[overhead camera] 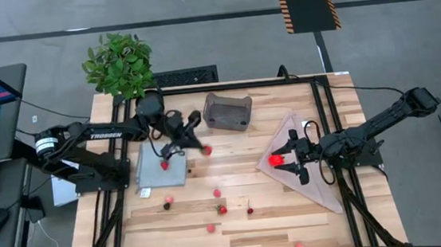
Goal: Pick and placing Produce into tupperware
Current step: Put the strawberry into the black bin
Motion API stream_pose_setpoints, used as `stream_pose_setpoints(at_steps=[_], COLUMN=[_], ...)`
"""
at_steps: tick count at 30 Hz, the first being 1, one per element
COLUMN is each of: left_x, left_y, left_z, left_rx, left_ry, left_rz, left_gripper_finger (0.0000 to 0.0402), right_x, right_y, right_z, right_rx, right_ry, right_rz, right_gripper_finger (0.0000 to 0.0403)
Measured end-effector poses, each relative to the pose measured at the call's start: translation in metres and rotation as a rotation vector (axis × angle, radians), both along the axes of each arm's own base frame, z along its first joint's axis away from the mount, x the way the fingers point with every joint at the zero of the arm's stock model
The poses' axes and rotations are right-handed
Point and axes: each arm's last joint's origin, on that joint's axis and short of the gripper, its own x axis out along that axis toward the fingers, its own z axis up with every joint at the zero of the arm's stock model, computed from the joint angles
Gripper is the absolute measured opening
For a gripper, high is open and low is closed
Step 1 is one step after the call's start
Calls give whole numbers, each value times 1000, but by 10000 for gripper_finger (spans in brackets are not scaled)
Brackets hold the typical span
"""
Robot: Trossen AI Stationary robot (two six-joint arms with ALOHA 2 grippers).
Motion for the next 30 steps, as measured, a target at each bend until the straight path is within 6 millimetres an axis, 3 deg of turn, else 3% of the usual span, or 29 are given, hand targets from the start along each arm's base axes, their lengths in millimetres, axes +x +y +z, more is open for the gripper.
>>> stream_pose_setpoints(at_steps=[8,15,20,30], left_x=[-3,-1,2,9], left_y=[-22,-33,-25,5], left_z=[1,2,3,3], left_rx=[51,86,73,62], left_ry=[-28,-73,-76,-93], left_rz=[-361,-422,-217,552], left_gripper_finger=[0,0,0,0], right_x=[0,0,0,0], right_y=[0,0,0,0], right_z=[0,0,0,0], right_rx=[-1,-1,-1,-1], right_ry=[0,0,0,0], right_rz=[0,0,1,0], right_gripper_finger=[260,260,260,260])
